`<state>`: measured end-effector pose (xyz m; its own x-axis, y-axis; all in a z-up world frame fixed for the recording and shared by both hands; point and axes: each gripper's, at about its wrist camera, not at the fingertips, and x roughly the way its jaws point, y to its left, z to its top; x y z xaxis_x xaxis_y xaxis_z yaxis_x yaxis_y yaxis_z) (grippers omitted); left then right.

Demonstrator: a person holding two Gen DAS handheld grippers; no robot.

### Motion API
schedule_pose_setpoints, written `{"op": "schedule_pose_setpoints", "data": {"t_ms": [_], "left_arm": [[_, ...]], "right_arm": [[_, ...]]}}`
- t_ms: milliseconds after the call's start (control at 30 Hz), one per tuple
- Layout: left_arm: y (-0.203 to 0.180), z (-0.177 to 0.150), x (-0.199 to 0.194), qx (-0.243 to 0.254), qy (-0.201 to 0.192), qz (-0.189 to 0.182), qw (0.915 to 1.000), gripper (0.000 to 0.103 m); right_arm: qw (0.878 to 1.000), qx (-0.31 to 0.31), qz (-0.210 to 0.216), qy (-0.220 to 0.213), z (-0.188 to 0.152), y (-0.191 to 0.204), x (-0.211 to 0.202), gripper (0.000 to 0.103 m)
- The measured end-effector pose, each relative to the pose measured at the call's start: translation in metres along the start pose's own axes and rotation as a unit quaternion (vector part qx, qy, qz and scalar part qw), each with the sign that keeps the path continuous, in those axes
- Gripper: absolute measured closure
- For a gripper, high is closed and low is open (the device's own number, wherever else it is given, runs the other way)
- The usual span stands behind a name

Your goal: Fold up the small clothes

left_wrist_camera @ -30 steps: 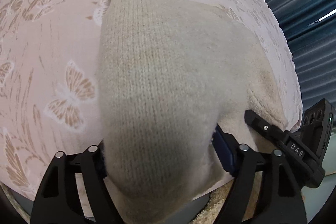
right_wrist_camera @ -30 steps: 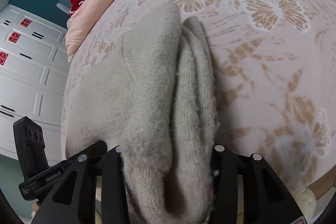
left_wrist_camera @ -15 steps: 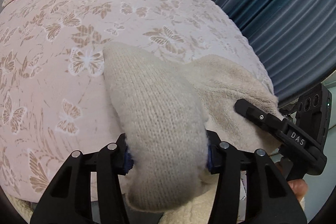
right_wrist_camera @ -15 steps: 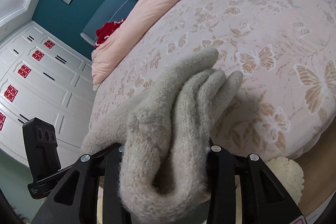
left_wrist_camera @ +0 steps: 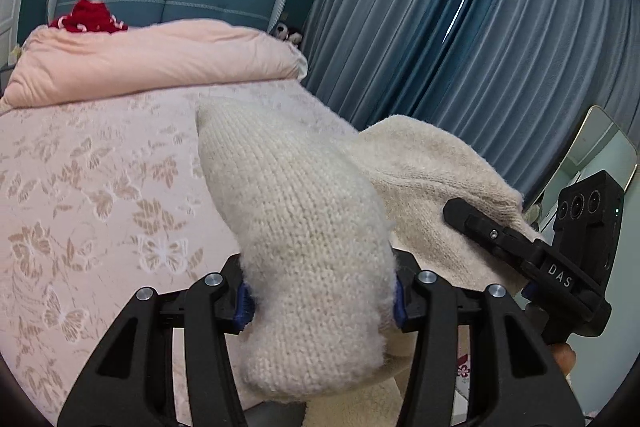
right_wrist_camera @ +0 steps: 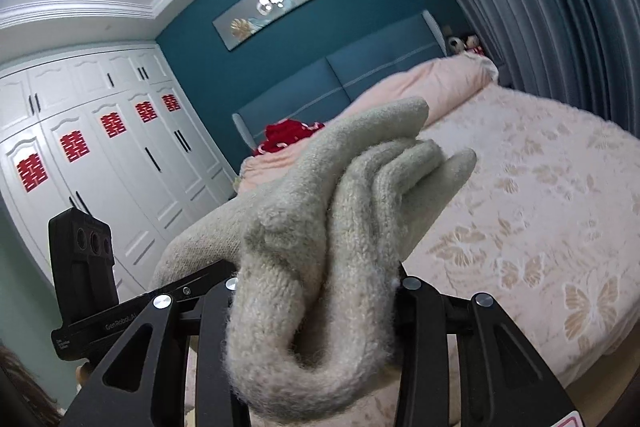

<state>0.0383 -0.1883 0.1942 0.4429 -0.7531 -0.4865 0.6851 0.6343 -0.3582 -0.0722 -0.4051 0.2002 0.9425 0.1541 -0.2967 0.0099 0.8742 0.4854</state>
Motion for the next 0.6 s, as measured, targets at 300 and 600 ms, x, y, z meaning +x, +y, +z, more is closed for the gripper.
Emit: {"op": "schedule_pose_setpoints", "data": {"t_ms": [300,600], "left_arm": [[0.025,0.045,-0.118,0.052,-0.159,0.011,0.9858,0.054],[0.089,0.053,-0.185,0.072,-0.239,0.061,0.9664,0.05]], "right_arm": [[0.986,-0.118,0.073,-0.09,0.029,0.128,-0.002,0.066],[0.981,-0.125,0.132,-0.065,0.009,0.186,0.067,0.064]]}}
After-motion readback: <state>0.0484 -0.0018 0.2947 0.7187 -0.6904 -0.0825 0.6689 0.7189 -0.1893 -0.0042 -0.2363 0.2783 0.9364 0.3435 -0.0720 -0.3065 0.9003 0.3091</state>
